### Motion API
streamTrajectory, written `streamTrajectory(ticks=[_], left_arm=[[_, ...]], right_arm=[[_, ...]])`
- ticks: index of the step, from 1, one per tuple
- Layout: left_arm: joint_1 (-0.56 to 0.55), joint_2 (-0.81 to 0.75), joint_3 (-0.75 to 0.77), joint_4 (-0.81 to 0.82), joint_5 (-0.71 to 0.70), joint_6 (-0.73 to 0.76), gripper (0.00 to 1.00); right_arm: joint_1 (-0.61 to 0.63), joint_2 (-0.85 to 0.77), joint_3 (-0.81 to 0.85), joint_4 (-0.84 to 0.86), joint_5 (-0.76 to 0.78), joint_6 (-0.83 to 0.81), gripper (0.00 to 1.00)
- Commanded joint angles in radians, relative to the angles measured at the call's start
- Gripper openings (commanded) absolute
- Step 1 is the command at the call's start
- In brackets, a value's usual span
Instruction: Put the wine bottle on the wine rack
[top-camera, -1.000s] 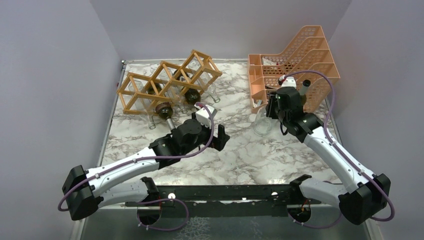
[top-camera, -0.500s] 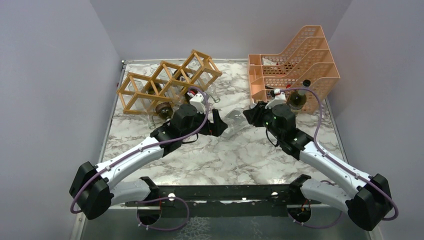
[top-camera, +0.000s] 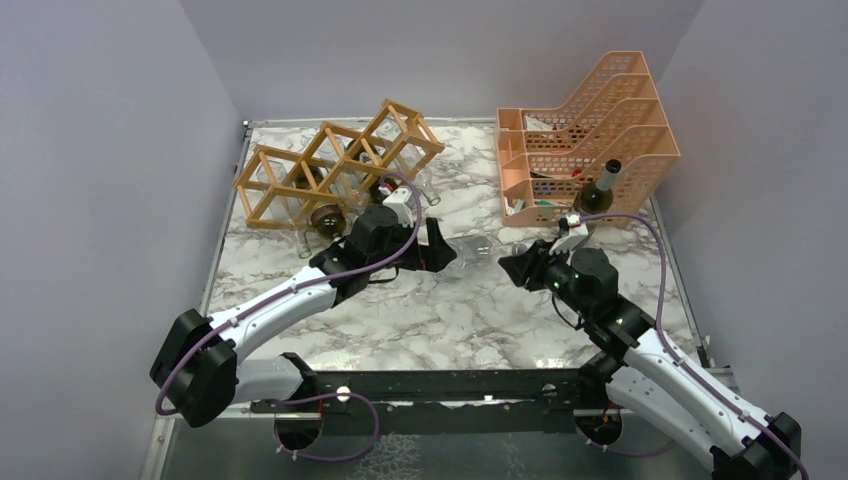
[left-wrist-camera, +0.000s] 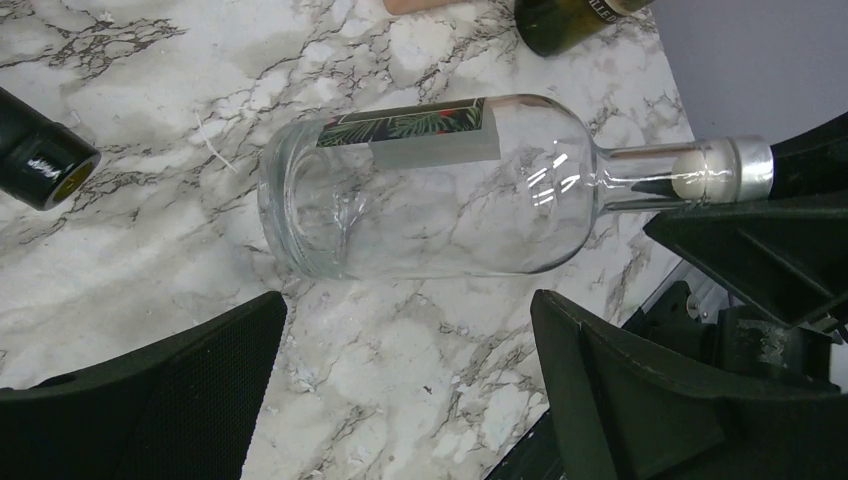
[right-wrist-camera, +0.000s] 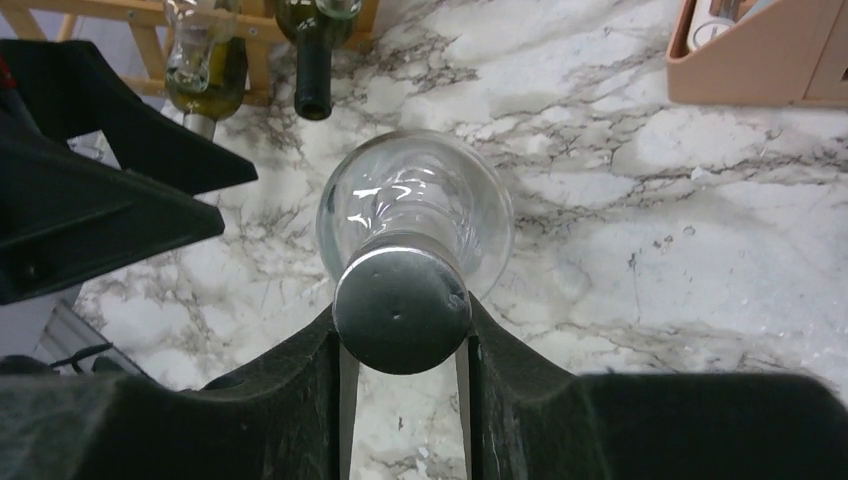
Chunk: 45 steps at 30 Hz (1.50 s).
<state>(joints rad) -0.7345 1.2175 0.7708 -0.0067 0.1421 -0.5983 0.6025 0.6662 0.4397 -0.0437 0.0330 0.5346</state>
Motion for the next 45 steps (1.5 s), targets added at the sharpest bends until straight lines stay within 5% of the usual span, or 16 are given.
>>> streamTrajectory(ticks=[1, 12, 28, 32, 38, 42, 45], left_arm=[[0.004, 0.001, 0.03, 0.007, -0.005, 0.015, 0.98], [0.004, -0.005, 0.097, -0.037, -0.033, 0.076, 0.98], [0.006, -0.083, 0.172, -0.143, -0.139, 0.171, 0.98], [0.006, -0.095, 0.187, -0.164, -0.144, 0.18, 0.98], [0.006, -0.13, 0.176, -0.172, -0.167, 0.197, 0.99], [0.006, -0.142, 0.168, -0.175, -0.172, 0.204, 0.99], [0.006, -0.145, 0.168, -0.184, -0.171, 0.207, 0.99]], right_arm=[[0.012, -0.015, 0.004, -0.193, -0.105, 0.023, 0.01], [0.02, 0.072, 0.082, -0.35, -0.19, -0.015, 0.01], [0.025, 0.288, 0.166, -0.329, -0.213, -0.068, 0.02], [0.025, 0.322, 0.249, -0.388, -0.097, -0.08, 0.26], [0.025, 0.356, 0.279, -0.403, 0.081, -0.108, 0.76], [0.025, 0.404, 0.249, -0.308, 0.077, -0.153, 0.92], [0.025, 0.455, 0.238, -0.241, 0.032, -0.189, 0.95]])
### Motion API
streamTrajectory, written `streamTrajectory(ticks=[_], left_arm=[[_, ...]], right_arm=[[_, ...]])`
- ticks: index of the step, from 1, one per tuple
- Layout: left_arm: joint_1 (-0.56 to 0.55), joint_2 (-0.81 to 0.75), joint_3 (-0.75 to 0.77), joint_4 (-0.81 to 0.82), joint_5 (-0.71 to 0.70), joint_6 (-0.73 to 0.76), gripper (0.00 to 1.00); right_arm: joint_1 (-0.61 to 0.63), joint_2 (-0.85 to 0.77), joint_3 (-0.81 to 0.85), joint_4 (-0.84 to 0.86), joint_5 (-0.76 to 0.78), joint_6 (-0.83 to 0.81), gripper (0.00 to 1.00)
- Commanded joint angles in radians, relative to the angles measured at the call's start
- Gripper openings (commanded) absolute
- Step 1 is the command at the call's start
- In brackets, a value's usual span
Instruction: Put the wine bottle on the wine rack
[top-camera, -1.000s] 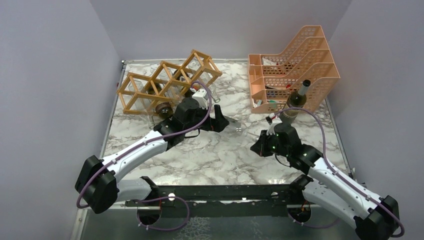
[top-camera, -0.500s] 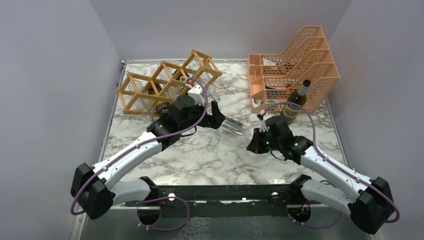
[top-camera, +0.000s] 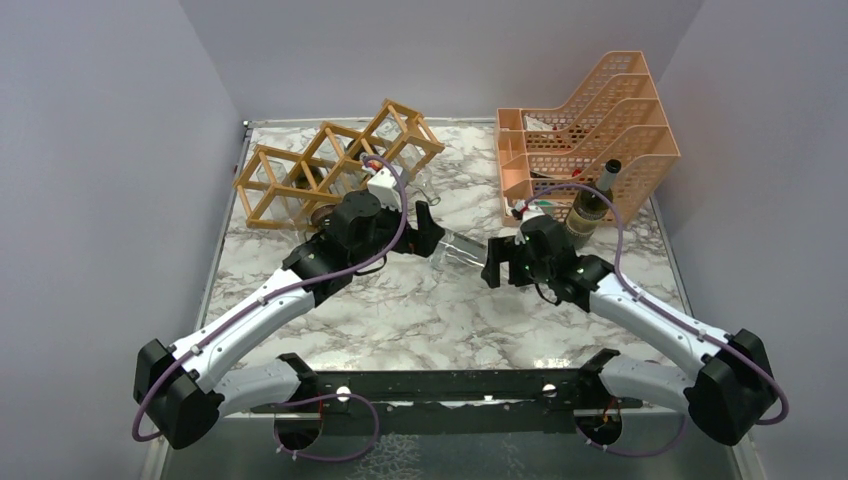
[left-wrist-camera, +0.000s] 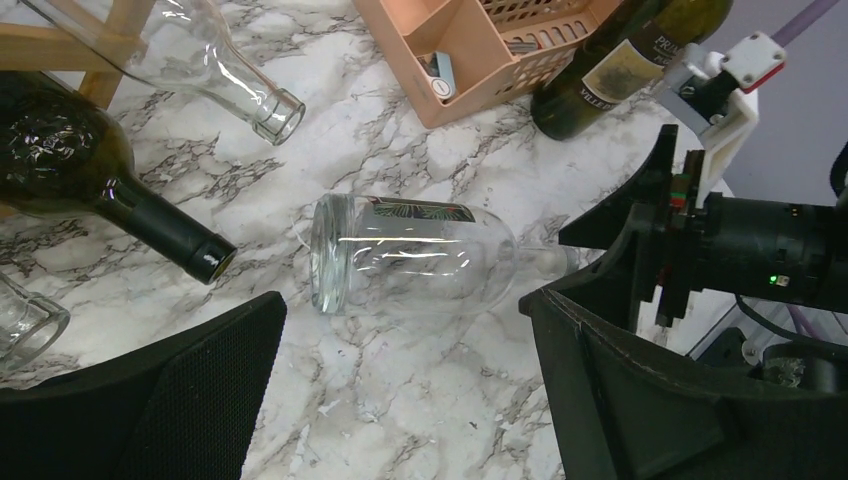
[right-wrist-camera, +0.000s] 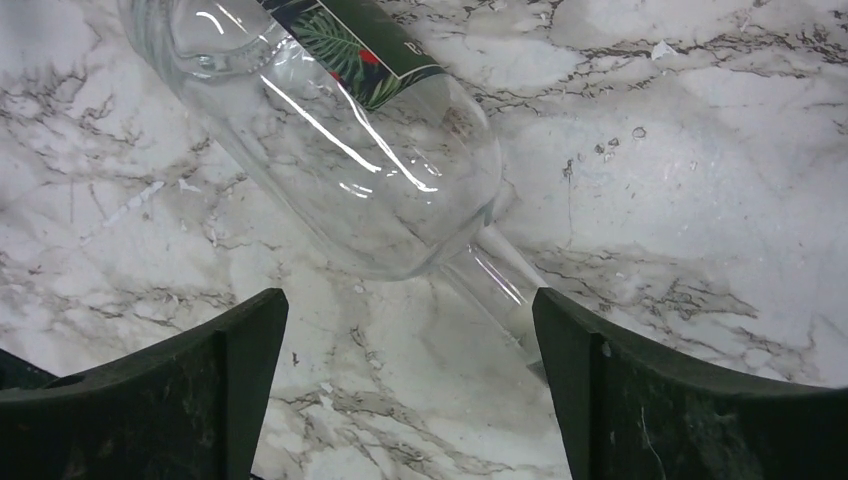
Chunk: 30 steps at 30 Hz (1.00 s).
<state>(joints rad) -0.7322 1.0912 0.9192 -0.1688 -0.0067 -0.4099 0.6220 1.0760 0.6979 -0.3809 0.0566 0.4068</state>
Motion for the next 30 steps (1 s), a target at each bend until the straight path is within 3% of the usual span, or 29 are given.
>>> streamTrajectory(ticks=[1, 9, 15, 21, 30], left_arm=[[0.004, -0.02, 0.018, -0.025, -0.022, 0.02, 0.99], [0.004, -0.037, -0.002, -0.021, -0.019, 0.025, 0.99], [0.004, -0.037, 0.0, -0.021, -0.025, 0.036, 0.99], [0.004, -0.037, 0.003, -0.023, -0.034, 0.039, 0.99], [0.004, -0.032, 0.024, -0.042, -0.051, 0.054, 0.99]], right_arm=[[0.005, 0.056, -0.028, 0.122, -0.009, -0.081, 0.95], [0.005, 0.144, -0.035, 0.131, 0.02, -0.103, 0.97], [0.005, 0.208, -0.013, 0.082, -0.073, -0.104, 0.96], [0.011, 0.223, -0.032, 0.07, -0.155, -0.102, 0.85], [0.076, 0.324, -0.015, 0.081, -0.08, -0.114, 0.69]])
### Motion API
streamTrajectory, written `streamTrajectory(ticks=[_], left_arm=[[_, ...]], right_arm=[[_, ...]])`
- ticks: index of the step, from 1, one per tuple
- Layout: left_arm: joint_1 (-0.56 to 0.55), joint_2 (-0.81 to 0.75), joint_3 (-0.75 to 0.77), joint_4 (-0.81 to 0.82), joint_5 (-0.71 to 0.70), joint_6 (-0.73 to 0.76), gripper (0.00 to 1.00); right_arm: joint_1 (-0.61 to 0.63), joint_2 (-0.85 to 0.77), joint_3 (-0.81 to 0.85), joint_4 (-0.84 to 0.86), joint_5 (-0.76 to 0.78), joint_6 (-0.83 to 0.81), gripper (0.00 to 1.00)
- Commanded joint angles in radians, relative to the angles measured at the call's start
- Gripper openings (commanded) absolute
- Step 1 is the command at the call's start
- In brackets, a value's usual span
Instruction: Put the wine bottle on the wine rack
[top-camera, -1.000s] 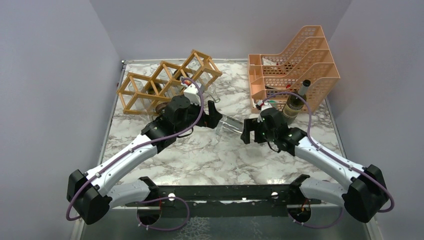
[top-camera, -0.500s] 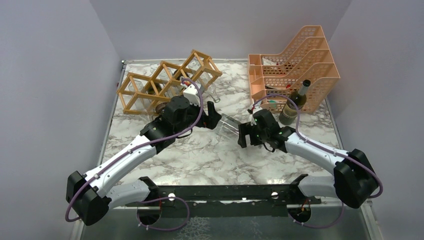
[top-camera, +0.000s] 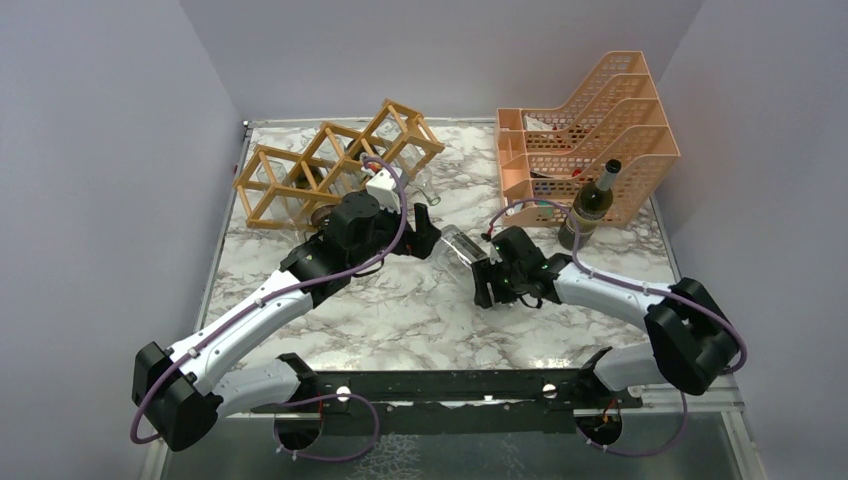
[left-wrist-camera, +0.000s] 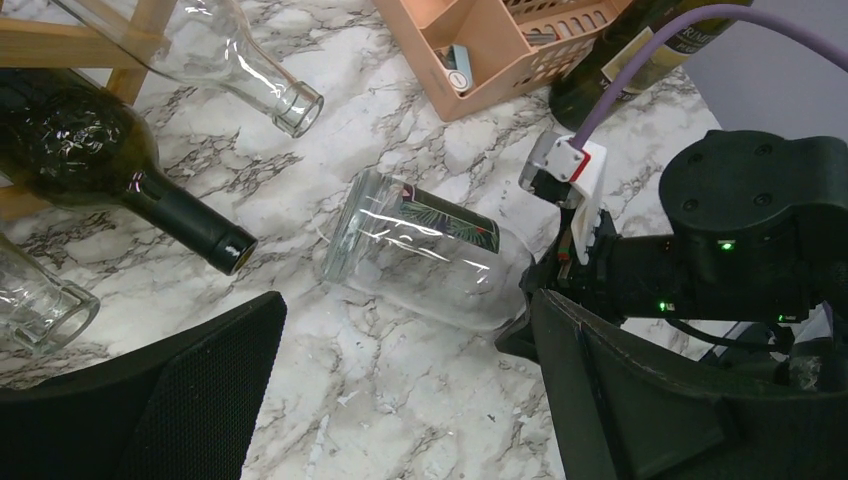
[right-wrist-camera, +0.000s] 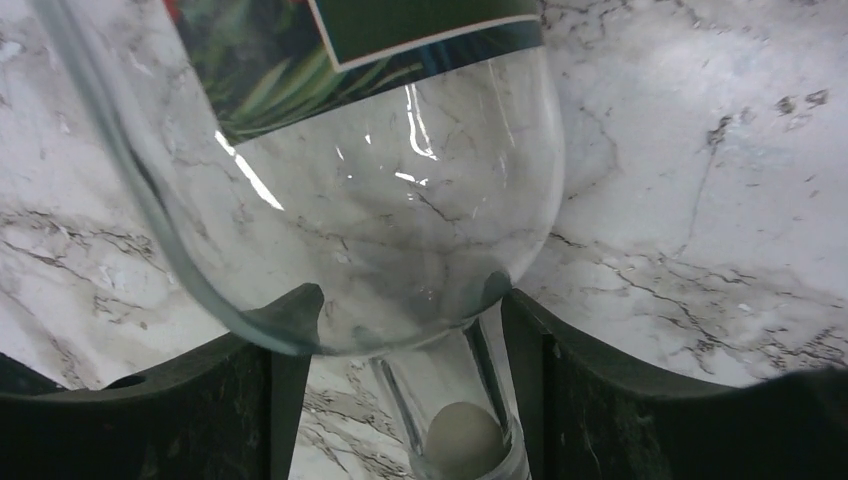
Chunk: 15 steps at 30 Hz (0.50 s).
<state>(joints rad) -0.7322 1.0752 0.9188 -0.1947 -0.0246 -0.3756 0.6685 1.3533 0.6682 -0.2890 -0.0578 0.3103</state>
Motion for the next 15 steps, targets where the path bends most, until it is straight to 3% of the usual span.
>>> streamTrajectory(ticks=[1, 9, 15], left_arm=[[0.004, -0.018, 0.026, -0.018, -0.036, 0.02, 0.99], [0.005, -0.032, 0.028, -0.031, -0.05, 0.021, 0.99], [0.004, -0.044, 0.036, -0.045, -0.062, 0.031, 0.99]], right_arm=[[0.037, 0.056, 0.021, -0.011, 0.037, -0.022, 0.68], [0.068, 0.093, 0.055, 0.003, 0.068, -0.019, 0.65], [0.095, 0.119, 0.057, 0.031, 0.094, 0.01, 0.53]])
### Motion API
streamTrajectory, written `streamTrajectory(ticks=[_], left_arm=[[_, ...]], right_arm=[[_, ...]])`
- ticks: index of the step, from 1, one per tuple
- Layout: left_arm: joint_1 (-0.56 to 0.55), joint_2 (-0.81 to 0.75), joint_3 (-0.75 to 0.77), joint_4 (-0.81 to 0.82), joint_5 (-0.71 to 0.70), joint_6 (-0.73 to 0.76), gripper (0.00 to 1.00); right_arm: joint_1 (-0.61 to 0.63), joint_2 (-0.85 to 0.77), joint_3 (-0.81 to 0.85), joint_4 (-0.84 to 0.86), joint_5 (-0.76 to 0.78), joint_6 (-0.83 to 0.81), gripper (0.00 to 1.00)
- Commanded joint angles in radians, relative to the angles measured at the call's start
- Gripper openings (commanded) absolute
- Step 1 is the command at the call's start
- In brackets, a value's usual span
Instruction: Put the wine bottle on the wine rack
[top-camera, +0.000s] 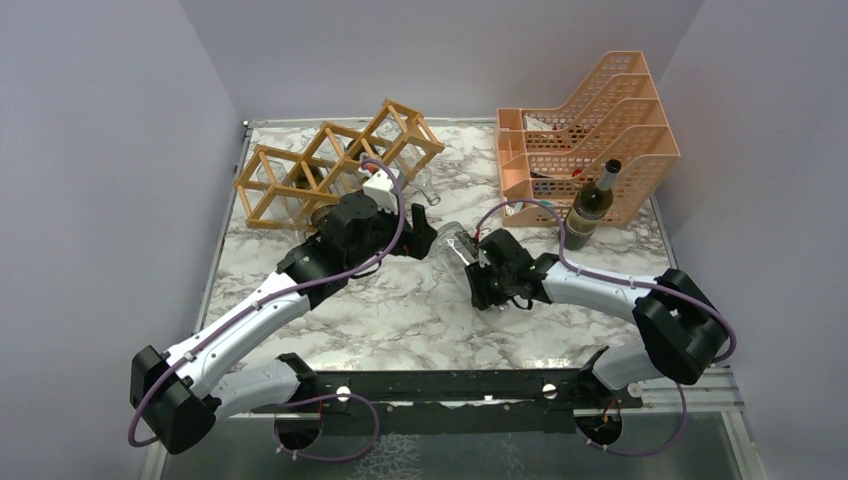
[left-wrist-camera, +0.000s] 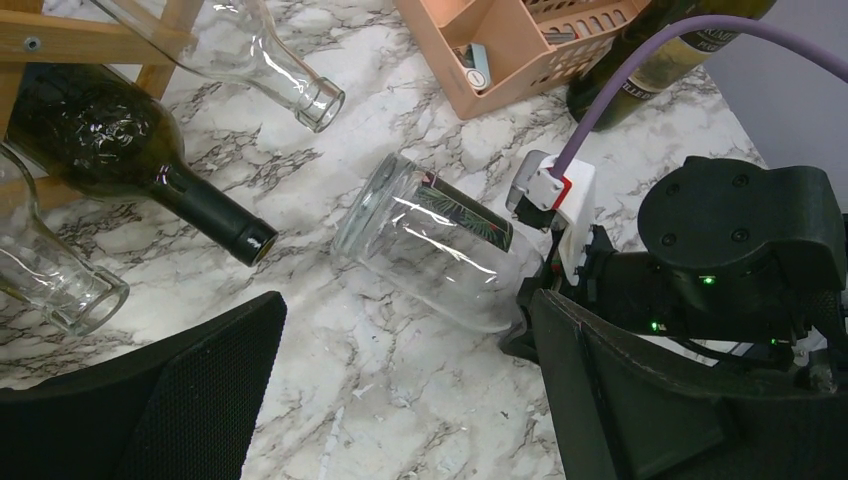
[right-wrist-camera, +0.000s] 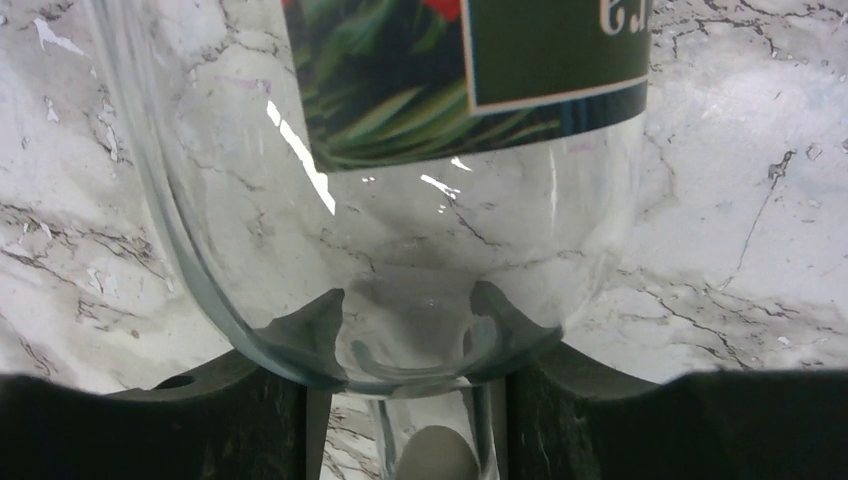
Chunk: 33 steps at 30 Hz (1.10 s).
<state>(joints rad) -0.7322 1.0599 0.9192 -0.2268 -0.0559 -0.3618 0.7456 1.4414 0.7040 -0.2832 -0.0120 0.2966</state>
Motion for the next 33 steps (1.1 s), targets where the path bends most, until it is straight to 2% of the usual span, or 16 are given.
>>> streamTrajectory(ticks=[1, 4, 10, 11, 26, 33], left_arm=[[0.005, -0.03, 0.036, -0.016, -0.035, 0.019, 0.99], [0.005, -0.037, 0.036, -0.02, -0.042, 0.022, 0.99], [0.007, -0.049, 0.038, -0.029, -0.054, 0.03, 0.99], [0.007, -0.05, 0.039, -0.029, -0.056, 0.031, 0.99], [0.008, -0.081, 0.067, -0.061, -0.086, 0.052, 0.99], [0.008, -0.108, 0.102, -0.087, -0.117, 0.069, 0.99]], right_arm=[[0.026, 0.035, 0.021, 0.028, 0.051, 0.028, 0.5], [0.04, 0.045, 0.024, 0.031, 0.064, 0.036, 0.39], [0.05, 0.025, 0.035, 0.021, 0.098, 0.039, 0.03], [0.05, 0.011, 0.036, 0.022, 0.105, 0.039, 0.01], [0.05, -0.213, 0.048, 0.056, 0.155, 0.029, 0.01], [0.05, -0.312, 0.051, 0.042, 0.227, 0.055, 0.01]])
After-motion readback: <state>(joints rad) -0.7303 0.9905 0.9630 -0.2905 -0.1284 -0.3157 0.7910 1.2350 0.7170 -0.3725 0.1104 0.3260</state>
